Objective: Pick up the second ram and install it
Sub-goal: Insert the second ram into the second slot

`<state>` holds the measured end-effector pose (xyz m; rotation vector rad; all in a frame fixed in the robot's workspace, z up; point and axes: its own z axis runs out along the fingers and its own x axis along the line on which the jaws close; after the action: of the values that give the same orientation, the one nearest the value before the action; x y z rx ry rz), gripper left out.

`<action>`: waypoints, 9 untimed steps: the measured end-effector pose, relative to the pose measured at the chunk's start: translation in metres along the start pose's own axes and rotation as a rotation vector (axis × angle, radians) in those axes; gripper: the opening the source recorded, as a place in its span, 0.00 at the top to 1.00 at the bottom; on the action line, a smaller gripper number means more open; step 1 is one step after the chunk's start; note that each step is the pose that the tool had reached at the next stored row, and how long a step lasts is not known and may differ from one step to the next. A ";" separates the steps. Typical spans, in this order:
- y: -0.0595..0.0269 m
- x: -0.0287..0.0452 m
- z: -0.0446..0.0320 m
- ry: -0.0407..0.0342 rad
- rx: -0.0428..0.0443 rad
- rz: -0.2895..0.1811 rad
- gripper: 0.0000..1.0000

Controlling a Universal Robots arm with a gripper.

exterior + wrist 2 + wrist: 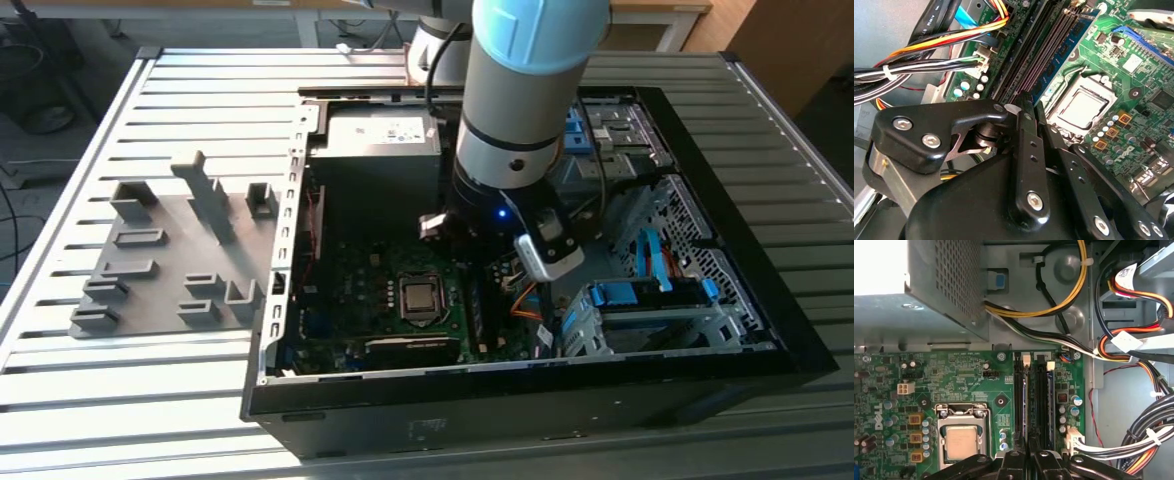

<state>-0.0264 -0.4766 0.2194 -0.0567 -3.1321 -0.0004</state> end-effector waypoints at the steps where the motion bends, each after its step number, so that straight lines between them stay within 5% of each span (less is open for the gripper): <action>1: 0.0001 0.0000 0.0009 0.0000 -0.0013 0.000 0.86; 9: 0.0001 -0.0015 0.0020 0.0053 -0.0035 0.005 0.86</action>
<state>-0.0250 -0.4765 0.2175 -0.0645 -3.1267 -0.0060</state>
